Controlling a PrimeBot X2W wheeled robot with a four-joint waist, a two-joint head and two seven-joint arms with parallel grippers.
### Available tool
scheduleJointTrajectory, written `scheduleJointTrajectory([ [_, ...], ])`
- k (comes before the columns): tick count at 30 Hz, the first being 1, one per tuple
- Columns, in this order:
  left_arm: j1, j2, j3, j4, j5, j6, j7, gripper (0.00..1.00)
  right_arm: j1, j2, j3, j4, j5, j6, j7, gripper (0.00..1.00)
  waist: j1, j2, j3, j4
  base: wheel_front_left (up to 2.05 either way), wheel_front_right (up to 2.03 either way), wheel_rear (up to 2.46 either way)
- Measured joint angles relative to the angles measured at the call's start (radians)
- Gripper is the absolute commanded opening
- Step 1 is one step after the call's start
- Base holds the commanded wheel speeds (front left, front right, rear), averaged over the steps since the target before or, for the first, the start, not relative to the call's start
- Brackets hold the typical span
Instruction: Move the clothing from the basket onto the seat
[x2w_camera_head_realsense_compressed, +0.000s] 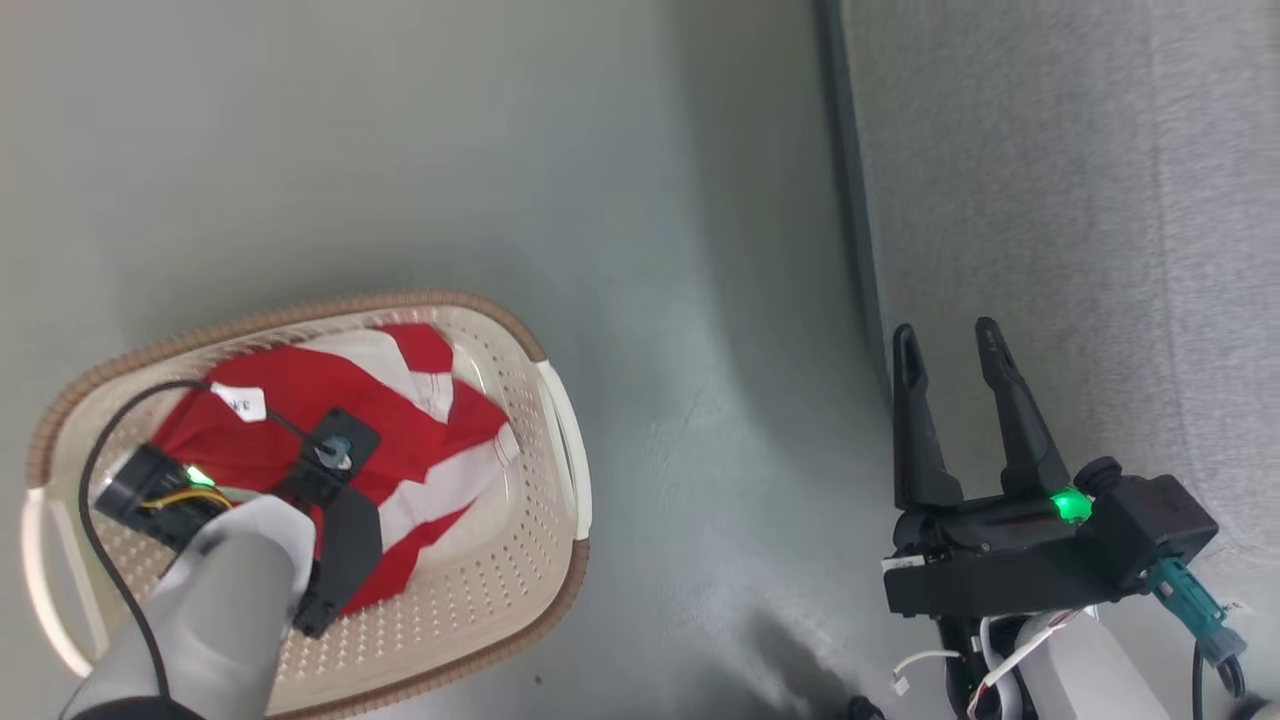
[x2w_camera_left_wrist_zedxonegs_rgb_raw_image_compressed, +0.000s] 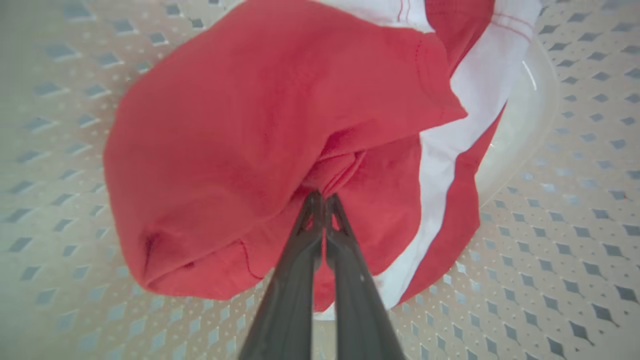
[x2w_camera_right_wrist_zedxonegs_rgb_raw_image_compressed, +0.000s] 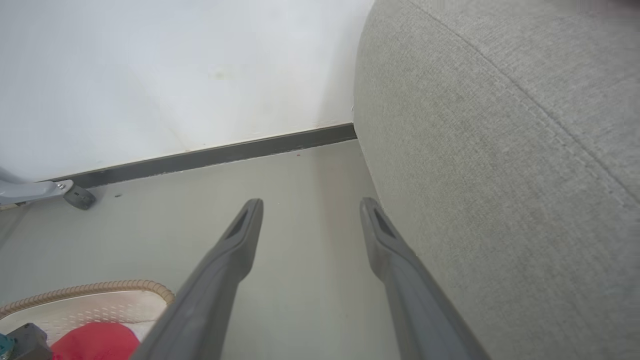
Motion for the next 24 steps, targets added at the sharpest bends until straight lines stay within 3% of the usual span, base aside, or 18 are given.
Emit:
scheduleJointTrajectory([
  [11, 0.066, -0.048, 0.038, 0.000, -0.059, -0.008, -0.107, 0.00, -0.024, -0.001, -0.046, 0.101, 0.016, 0.019, 0.000, 1.00, 0.0000, 0.0000, -0.150, 0.017, 0.00, 0.00, 0.00],
  [24, 0.165, -0.098, 0.081, -0.019, -0.129, -0.016, -0.269, 0.00, -0.016, -0.005, -0.086, 0.209, 0.017, 0.070, 0.000, 1.00, -0.0001, -0.0001, -0.339, 0.073, 0.00, 0.00, 0.00],
])
